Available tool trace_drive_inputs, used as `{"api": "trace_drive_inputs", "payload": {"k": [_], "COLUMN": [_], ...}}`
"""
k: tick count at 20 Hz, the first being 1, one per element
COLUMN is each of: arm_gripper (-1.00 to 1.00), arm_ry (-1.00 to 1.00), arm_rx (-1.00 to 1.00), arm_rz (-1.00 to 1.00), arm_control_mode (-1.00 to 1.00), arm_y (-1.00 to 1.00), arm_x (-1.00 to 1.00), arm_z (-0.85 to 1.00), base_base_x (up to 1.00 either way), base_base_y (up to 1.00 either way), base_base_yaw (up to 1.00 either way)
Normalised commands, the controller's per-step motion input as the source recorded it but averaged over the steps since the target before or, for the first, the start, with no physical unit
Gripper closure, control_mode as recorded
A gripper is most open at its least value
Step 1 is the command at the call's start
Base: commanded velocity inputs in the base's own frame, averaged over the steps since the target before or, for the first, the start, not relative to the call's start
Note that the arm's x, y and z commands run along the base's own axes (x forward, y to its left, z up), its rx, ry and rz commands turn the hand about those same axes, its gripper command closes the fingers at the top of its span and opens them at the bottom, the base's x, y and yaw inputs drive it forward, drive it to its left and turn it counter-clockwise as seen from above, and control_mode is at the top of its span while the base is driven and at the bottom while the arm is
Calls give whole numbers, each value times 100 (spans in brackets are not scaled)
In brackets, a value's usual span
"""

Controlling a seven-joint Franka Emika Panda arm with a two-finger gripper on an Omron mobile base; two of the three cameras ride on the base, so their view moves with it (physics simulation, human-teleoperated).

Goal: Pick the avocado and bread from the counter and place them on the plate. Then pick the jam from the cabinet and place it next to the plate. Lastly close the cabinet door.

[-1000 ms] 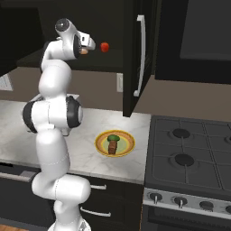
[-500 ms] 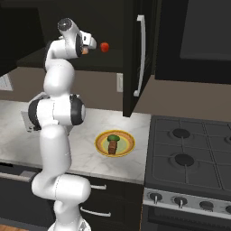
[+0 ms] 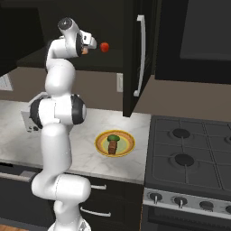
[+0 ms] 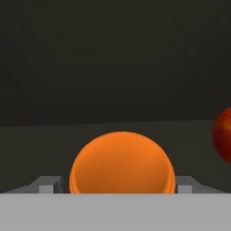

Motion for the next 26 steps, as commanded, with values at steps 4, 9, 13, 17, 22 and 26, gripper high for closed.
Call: {"api": "trace_drive_inputs", "payload": {"k": [4, 9, 13, 17, 22, 26], "arm_gripper": [100, 100, 100, 100, 100, 100], "arm_ry": [0, 0, -12, -20, -17, -14], "arm_rx": [0, 0, 0, 0, 0, 0], "arm_rz": [0, 0, 0, 0, 0, 0], "arm_control_mode": [-100, -100, -100, -100, -100, -100], "arm_y": [0, 0, -6, -8, -2, -7], "arm_x": [0, -1, -41, -65, -68, -82], "arm_z": [0, -4, -22, -13, -12, -2], "base_base_x": [0, 0, 0, 0, 0, 0], "base_base_y": [0, 0, 0, 0, 0, 0], "base_base_yaw": [0, 0, 0, 0, 0, 0]}}
